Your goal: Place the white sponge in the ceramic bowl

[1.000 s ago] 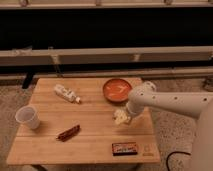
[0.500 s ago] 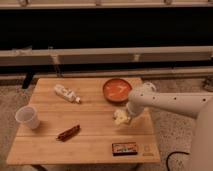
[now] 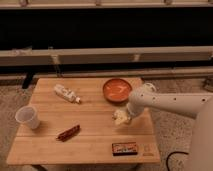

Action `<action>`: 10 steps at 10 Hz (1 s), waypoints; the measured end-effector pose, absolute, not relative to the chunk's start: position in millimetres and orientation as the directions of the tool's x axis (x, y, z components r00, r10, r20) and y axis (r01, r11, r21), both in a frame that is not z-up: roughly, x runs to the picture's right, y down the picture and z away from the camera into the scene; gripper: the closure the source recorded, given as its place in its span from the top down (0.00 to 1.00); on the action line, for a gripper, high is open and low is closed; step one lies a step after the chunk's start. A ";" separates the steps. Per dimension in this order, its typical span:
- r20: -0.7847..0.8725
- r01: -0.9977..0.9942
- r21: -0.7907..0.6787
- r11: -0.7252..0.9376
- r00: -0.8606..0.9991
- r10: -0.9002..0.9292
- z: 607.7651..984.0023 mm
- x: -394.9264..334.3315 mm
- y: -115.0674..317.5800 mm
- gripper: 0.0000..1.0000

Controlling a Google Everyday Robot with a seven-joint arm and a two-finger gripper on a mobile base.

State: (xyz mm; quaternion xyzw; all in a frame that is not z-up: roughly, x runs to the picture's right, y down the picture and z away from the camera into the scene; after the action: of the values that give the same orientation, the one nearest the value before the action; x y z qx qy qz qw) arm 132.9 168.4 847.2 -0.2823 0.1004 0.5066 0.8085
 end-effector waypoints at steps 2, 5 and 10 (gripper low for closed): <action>-0.439 -0.866 -0.359 0.348 0.486 0.756 854.7 130.9 163.5 0.99; -0.435 -0.847 -0.358 0.393 0.524 0.732 870.0 125.7 158.3 0.99; -0.428 -0.792 -0.375 0.482 0.609 0.668 891.9 99.0 151.6 0.99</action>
State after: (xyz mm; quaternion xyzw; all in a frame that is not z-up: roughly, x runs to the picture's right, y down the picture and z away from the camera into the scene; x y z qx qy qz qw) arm 99.0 151.6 891.9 -0.2760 0.1127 0.4276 0.8534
